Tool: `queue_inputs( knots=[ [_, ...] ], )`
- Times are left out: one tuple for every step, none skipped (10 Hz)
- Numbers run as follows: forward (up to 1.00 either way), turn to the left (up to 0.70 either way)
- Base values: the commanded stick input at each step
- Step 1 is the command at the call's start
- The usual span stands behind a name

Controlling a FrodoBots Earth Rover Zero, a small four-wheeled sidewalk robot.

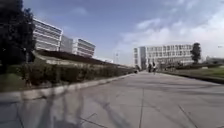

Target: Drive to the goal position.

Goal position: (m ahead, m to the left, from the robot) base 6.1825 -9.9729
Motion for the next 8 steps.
queue_inputs(
  knots=[
    [0.70, 0.30],
    [0.70, 0.00],
    [0.70, -0.18],
    [0.70, -0.35],
    [0.70, -0.35],
    [0.70, -0.35],
    [0.70, -0.35],
    [0.70, -0.35]
  ],
)
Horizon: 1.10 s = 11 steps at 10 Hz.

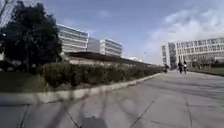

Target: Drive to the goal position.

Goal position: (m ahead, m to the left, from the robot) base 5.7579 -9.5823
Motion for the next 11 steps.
queue_inputs(
  knots=[
    [0.70, -0.35],
    [0.70, -0.35],
    [0.70, -0.35],
    [0.70, -0.35],
    [0.70, -0.35],
    [0.70, -0.35],
    [0.70, -0.35],
    [0.70, -0.35],
    [0.70, -0.35],
    [0.70, -0.35],
    [0.70, -0.35]
  ],
)
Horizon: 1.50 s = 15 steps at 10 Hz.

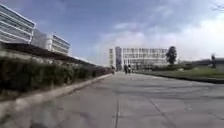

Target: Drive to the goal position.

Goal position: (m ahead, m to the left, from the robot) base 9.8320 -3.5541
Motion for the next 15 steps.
queue_inputs(
  knots=[
    [0.70, -0.35],
    [0.70, -0.34],
    [0.70, -0.13],
    [0.70, 0.00],
    [0.70, 0.00],
    [0.70, 0.02],
    [0.70, 0.12],
    [0.70, 0.35],
    [0.70, 0.35],
    [0.70, 0.34],
    [0.70, 0.20],
    [0.70, 0.04],
    [0.70, 0.00],
    [0.70, 0.00],
    [0.70, 0.00]
  ],
)
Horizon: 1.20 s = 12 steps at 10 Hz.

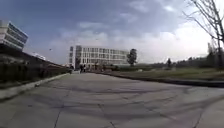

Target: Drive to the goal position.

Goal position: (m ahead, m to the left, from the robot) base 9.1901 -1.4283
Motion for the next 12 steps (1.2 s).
queue_inputs(
  knots=[
    [0.70, 0.00],
    [0.70, 0.00],
    [0.70, 0.00],
    [0.70, 0.00],
    [0.70, 0.00],
    [0.70, 0.00],
    [0.70, 0.00],
    [0.70, 0.00],
    [0.70, 0.00],
    [0.70, 0.00],
    [0.70, 0.07],
    [0.70, 0.18]
  ],
)
